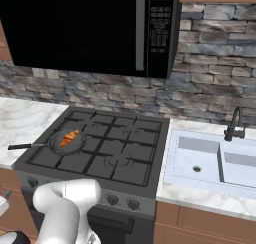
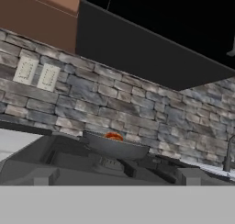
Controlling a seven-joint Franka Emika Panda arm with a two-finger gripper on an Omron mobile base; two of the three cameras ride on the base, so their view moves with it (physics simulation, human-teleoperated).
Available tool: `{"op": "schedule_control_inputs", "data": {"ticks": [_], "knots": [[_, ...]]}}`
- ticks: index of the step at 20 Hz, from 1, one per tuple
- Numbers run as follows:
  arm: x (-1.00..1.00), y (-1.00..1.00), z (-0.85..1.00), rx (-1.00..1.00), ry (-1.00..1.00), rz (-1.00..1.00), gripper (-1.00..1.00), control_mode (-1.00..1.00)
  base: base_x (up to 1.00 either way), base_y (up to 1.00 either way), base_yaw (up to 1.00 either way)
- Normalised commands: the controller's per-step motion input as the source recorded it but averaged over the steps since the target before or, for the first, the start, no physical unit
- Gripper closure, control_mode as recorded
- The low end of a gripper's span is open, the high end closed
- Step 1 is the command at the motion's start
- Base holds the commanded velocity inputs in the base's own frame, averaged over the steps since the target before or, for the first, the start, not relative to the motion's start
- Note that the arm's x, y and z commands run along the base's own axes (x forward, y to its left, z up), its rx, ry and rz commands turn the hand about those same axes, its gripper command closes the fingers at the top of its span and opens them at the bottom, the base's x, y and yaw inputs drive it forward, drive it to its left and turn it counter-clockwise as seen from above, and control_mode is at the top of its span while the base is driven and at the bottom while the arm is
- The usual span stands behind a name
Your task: Pick the croissant and place it on the pan. Then turn on the stove to warm the croissant.
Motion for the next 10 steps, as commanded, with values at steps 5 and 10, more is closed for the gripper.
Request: {"op": "schedule_control_inputs", "data": {"ticks": [5, 10], "knots": [[0.08, 0.0, -0.03, 0.0, 0.0, 0.0, -1.0, -1.0, 0.0, 0.0, 0.0], [0.13, 0.0, -0.07, 0.0, 0.0, 0.0, -1.0, -1.0, 0.0, 0.0, 0.0]]}}
